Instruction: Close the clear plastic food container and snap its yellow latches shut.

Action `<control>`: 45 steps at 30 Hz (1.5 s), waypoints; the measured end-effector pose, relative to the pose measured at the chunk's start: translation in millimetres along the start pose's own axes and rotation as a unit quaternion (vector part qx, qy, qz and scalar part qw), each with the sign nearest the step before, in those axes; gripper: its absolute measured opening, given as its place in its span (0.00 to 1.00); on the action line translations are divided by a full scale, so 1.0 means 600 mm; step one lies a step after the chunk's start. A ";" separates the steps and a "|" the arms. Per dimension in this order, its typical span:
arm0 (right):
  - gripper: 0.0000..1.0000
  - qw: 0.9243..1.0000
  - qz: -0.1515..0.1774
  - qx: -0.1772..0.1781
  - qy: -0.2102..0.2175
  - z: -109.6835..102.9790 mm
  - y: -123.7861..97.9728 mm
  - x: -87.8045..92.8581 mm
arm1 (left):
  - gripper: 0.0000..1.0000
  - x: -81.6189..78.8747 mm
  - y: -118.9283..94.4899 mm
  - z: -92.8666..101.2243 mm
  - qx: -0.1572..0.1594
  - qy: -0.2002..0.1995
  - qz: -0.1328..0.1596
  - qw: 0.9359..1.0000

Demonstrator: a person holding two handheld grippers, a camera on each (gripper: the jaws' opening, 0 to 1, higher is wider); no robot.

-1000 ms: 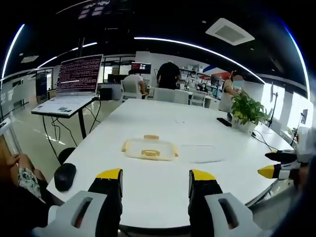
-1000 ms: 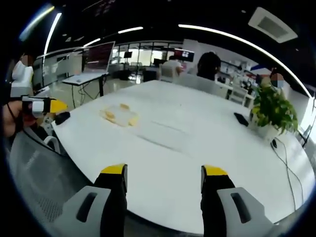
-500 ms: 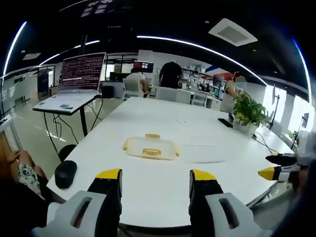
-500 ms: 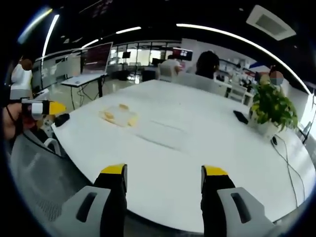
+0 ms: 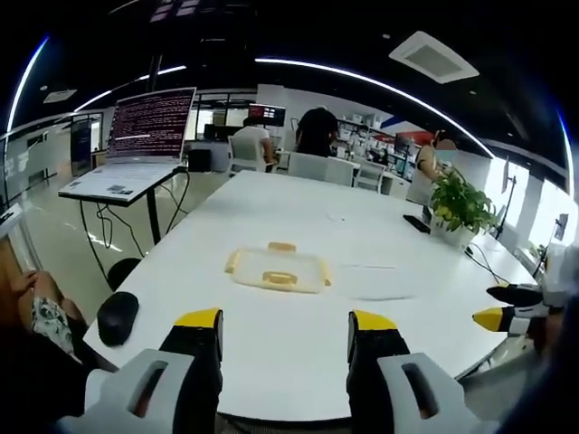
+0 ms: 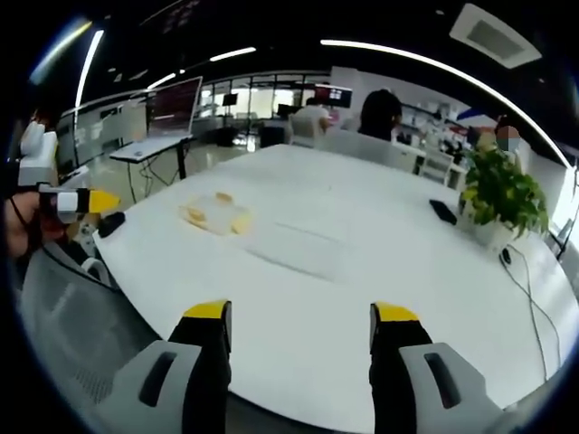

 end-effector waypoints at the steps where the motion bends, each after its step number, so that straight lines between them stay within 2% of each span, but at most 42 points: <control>1: 0.59 1.000 -0.001 -0.001 0.000 0.001 0.003 -0.001 | 0.50 -0.001 0.002 0.001 0.000 -0.002 -0.001 1.000; 14: 0.59 1.000 -0.011 -0.007 0.014 0.008 0.030 -0.013 | 0.51 -0.014 0.037 0.005 0.009 0.004 -0.006 1.000; 27: 0.58 1.000 -0.005 -0.010 0.015 0.016 0.055 -0.038 | 0.51 -0.039 0.064 0.006 0.019 0.005 0.002 1.000; 36: 0.58 1.000 -0.011 -0.009 0.008 0.019 0.068 -0.043 | 0.51 -0.043 0.080 -0.008 0.023 0.011 -0.002 1.000; 45: 0.58 0.999 -0.024 -0.029 -0.013 0.005 0.083 -0.048 | 0.51 -0.045 0.098 -0.021 0.031 0.031 -0.011 0.999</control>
Point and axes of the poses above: the point that each gripper's makers call its tool centre point, and the gripper's own axes: y roughly forward along the fingers, z roughly to its right, x roughly out of its underside, the point moved 8 cm from there along -y, roughly backward along the fingers, and after that the axes turned 5 degrees about z, right-handed, at the moved point
